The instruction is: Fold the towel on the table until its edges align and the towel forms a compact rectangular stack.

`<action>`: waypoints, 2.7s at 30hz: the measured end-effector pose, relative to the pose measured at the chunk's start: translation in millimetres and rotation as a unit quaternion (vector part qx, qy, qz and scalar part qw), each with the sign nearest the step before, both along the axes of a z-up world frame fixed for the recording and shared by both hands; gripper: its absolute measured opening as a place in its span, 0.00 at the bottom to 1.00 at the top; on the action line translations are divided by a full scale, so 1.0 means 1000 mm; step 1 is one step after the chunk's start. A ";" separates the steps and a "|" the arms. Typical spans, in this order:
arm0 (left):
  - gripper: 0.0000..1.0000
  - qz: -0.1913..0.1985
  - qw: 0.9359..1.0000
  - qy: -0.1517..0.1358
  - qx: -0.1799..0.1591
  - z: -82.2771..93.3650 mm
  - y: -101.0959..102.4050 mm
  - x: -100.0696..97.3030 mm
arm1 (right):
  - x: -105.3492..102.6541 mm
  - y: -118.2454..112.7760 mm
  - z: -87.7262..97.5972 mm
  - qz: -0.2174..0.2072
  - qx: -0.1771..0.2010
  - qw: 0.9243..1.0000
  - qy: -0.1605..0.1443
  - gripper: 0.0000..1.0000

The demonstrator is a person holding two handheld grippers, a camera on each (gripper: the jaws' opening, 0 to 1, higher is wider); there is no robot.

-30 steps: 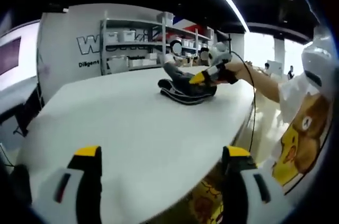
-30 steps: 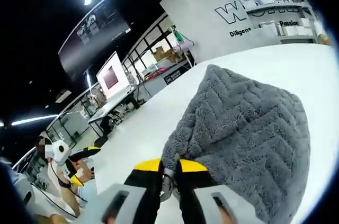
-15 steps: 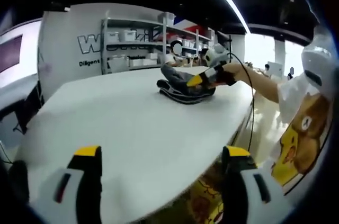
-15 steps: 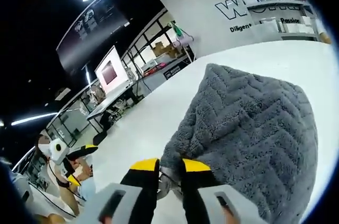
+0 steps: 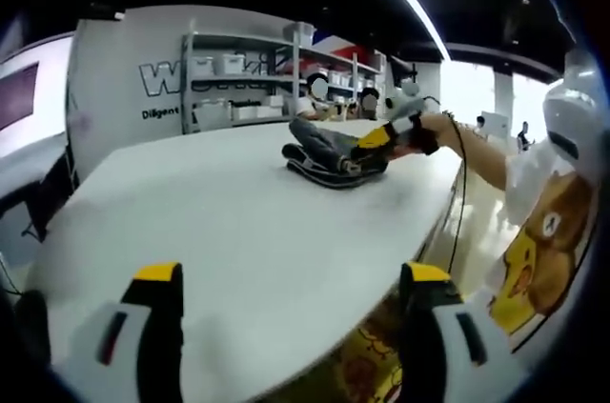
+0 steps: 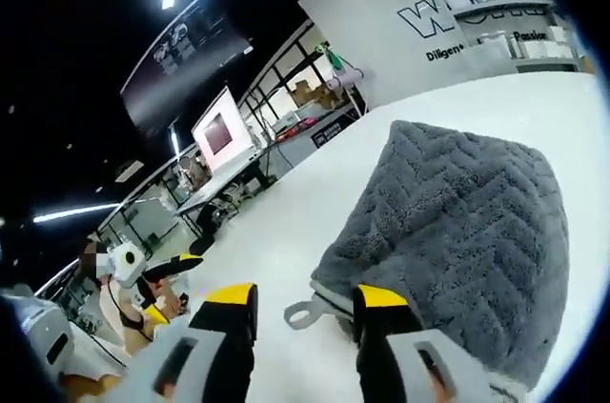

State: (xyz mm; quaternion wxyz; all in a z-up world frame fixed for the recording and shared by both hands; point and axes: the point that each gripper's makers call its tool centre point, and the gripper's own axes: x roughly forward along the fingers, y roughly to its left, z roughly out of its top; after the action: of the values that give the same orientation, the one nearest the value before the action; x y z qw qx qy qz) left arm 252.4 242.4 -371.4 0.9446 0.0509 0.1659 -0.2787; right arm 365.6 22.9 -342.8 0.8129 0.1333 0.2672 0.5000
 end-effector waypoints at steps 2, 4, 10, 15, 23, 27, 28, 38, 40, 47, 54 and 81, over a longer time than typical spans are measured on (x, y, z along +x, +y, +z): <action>0.99 0.001 1.000 0.000 -0.001 0.000 0.000 0.001 | -0.006 -0.009 0.006 -0.002 0.001 1.000 -0.015 0.52; 0.99 0.001 1.000 0.000 -0.002 0.000 -0.002 0.002 | -0.012 -0.025 0.015 -0.008 -0.006 0.998 -0.056 0.58; 0.99 -0.001 1.000 0.003 -0.003 -0.003 -0.006 0.004 | -0.018 -0.085 0.018 -0.066 -0.069 0.988 -0.124 0.75; 0.99 -0.005 1.000 0.002 -0.002 -0.001 -0.012 0.008 | -0.025 -0.133 0.006 -0.103 -0.129 0.976 -0.141 0.87; 0.99 -0.023 1.000 0.002 0.006 0.002 -0.028 0.010 | -0.040 -0.168 -0.014 -0.100 -0.183 0.967 -0.149 1.00; 0.99 -0.028 1.000 0.004 0.005 0.004 -0.033 0.010 | -0.047 -0.177 -0.020 -0.101 -0.189 0.966 -0.145 1.00; 0.99 -0.030 1.000 0.004 0.006 0.004 -0.035 0.010 | -0.049 -0.182 -0.023 -0.102 -0.193 0.965 -0.143 1.00; 0.99 -0.068 0.997 -0.012 -0.019 0.032 -0.066 0.033 | -0.059 -0.201 -0.038 -0.122 -0.198 0.963 -0.135 1.00; 0.99 -0.089 0.996 -0.015 -0.027 0.041 -0.080 0.042 | -0.060 -0.206 -0.038 -0.130 -0.194 0.962 -0.139 1.00; 0.99 -0.210 0.977 -0.013 -0.044 0.073 -0.155 0.073 | -0.072 -0.213 -0.030 -0.148 -0.146 0.967 -0.147 1.00; 0.99 -0.322 0.945 -0.014 -0.056 0.087 -0.229 0.106 | -0.082 -0.218 -0.021 -0.161 -0.107 0.961 -0.198 1.00; 0.96 -0.360 0.932 -0.038 -0.011 -0.010 -0.270 0.209 | -0.084 -0.241 0.005 -0.180 -0.139 0.937 -0.265 1.00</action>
State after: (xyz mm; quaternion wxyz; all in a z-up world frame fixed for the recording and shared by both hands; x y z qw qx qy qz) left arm 461.7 -27.9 -381.2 0.7871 0.1075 0.0973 -0.5995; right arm 281.6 -217.8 -337.8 0.9411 -0.0723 0.0809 0.3202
